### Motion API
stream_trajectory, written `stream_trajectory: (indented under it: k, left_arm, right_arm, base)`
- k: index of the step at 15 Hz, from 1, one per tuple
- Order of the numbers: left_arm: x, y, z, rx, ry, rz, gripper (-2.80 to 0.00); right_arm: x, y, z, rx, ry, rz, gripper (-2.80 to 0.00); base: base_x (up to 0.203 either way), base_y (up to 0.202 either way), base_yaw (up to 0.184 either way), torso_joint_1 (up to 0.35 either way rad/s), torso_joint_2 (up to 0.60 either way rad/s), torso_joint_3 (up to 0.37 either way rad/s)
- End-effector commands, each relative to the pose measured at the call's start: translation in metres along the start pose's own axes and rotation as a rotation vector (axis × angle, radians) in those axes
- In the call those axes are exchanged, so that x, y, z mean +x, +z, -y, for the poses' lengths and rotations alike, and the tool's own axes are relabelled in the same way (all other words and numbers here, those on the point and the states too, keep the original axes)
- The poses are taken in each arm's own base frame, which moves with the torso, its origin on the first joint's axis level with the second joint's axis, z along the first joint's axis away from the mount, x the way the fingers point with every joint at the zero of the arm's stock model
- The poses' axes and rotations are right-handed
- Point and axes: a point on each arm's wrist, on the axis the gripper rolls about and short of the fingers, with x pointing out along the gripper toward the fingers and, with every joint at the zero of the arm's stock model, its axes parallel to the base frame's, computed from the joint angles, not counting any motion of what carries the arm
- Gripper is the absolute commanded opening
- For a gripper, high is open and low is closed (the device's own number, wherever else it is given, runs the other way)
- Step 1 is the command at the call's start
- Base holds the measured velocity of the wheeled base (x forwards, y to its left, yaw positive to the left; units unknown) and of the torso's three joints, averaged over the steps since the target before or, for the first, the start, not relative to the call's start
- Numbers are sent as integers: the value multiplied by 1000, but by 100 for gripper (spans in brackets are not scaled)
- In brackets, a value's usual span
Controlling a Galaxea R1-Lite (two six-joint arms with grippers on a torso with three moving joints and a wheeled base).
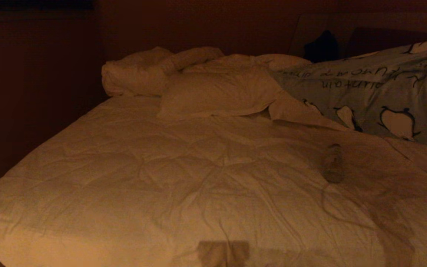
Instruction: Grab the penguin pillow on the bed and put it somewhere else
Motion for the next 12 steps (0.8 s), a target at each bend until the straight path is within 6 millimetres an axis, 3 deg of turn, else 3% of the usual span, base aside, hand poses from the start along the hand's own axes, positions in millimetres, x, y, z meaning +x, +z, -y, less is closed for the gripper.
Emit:
stream_trajectory:
  k: [1, 12]
  left_arm:
    - [0, 0, 0, 0, 0, 0, -280]
    - [0, 0, 0, 2, 1, 0, -280]
  right_arm:
    - [0, 0, 0, 1, 0, 0, -280]
    - [0, 0, 0, 1, 0, 3, -280]
  base:
    - [0, 0, 0, 0, 0, 0]
    - [0, 0, 0, 0, 0, 0]
